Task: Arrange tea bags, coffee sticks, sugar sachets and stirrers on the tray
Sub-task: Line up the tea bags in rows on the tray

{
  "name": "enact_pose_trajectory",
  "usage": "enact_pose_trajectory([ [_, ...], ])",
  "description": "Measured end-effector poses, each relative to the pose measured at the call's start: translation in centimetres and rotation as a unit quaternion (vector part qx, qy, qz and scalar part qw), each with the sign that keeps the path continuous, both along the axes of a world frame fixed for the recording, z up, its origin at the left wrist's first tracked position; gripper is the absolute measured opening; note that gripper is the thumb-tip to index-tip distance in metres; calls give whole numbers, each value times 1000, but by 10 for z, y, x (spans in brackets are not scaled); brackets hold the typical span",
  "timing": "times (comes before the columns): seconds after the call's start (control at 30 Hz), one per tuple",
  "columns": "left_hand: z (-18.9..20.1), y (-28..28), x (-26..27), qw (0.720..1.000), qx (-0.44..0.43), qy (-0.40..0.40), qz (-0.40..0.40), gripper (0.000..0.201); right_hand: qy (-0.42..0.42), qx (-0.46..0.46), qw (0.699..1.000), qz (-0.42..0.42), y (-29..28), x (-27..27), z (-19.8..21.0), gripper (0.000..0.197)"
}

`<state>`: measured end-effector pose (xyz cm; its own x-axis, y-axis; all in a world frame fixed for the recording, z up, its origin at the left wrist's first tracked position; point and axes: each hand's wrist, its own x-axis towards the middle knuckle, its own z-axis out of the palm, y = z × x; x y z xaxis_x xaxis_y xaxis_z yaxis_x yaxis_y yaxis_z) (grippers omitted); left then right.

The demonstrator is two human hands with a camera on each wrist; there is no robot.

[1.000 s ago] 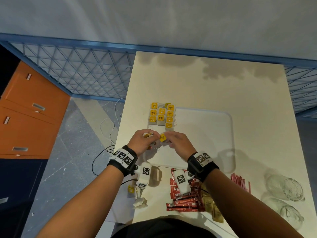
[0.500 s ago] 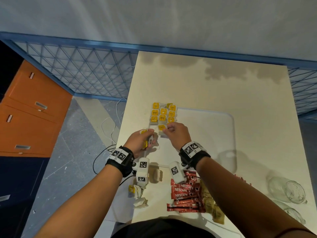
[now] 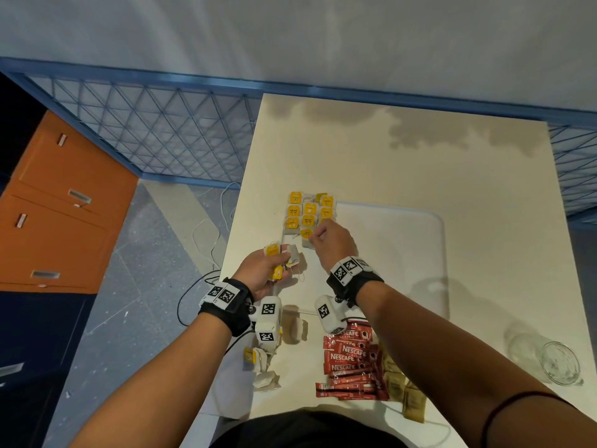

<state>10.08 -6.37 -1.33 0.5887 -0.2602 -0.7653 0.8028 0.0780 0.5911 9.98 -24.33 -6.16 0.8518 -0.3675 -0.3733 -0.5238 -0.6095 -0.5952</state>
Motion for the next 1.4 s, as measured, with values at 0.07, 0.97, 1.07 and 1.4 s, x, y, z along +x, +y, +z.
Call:
enact_pose_trajectory([
  [0.07,-1,0,0,1000,5,-5,-2,15,-5,8,1000,-7,-1,-1,2,19],
  [0.97,-11,0,11,986,71,-149,-17,18,-53,240,964,104,11,-39,26,13],
  [1.07,-13,2,14,978,100,-181,-26,18,-40,234,966,101,13,-31,31,17],
  [1.4,-18,10,17,982,102,-158,2,12,-10,113,986,119,17,-4,28,24],
])
